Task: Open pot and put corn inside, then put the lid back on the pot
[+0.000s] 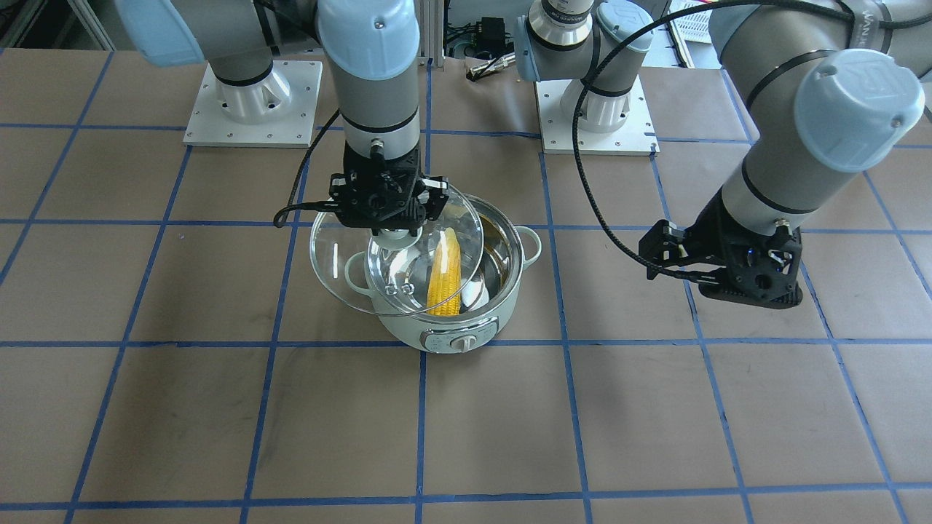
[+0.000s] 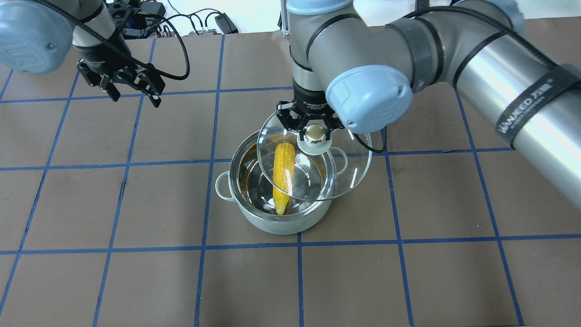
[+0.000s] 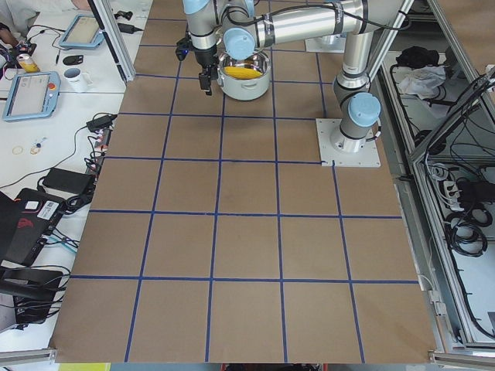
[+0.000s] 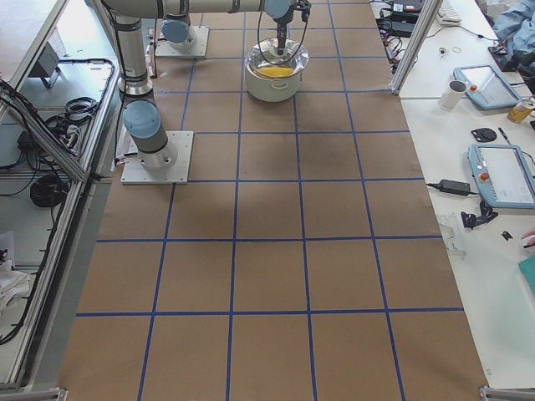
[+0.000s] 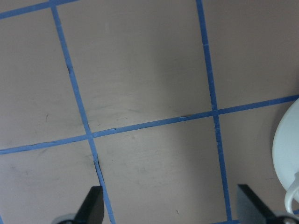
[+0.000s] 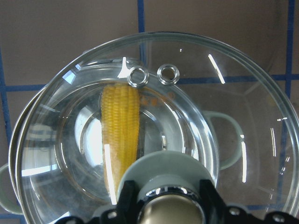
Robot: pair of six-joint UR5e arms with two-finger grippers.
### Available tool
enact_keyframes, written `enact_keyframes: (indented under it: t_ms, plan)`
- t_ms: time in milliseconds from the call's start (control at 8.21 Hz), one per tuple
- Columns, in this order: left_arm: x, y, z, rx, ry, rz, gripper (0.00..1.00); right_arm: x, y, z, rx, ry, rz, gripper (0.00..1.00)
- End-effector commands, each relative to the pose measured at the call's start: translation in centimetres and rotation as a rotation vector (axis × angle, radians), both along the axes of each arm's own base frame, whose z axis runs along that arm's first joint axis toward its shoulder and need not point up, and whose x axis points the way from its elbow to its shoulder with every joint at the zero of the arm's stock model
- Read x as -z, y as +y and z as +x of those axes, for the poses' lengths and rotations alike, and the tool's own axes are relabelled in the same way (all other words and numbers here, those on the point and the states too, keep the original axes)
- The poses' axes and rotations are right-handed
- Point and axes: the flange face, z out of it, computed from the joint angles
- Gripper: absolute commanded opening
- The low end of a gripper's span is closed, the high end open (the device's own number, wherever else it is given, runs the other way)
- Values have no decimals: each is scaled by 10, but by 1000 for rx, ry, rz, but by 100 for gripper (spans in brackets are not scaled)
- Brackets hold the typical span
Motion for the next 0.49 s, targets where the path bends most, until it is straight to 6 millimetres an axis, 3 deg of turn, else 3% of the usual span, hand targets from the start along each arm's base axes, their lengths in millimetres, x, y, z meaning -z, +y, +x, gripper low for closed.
enact_keyframes:
  t_ms: [0, 122, 243, 365]
  plan:
    - [-33, 16, 26, -63, -7, -53, 100, 21, 15, 48, 34, -7, -15, 0]
    - [-53, 28, 23, -89, -11, -89, 100, 34, 18, 57, 41, 4, 5, 0]
    - [-62, 33, 23, -139, -23, -106, 100, 41, 22, 64, 53, 3, 2, 0]
    - [-61, 34, 21, -302, -14, -115, 100, 41, 22, 66, 51, -8, -13, 0]
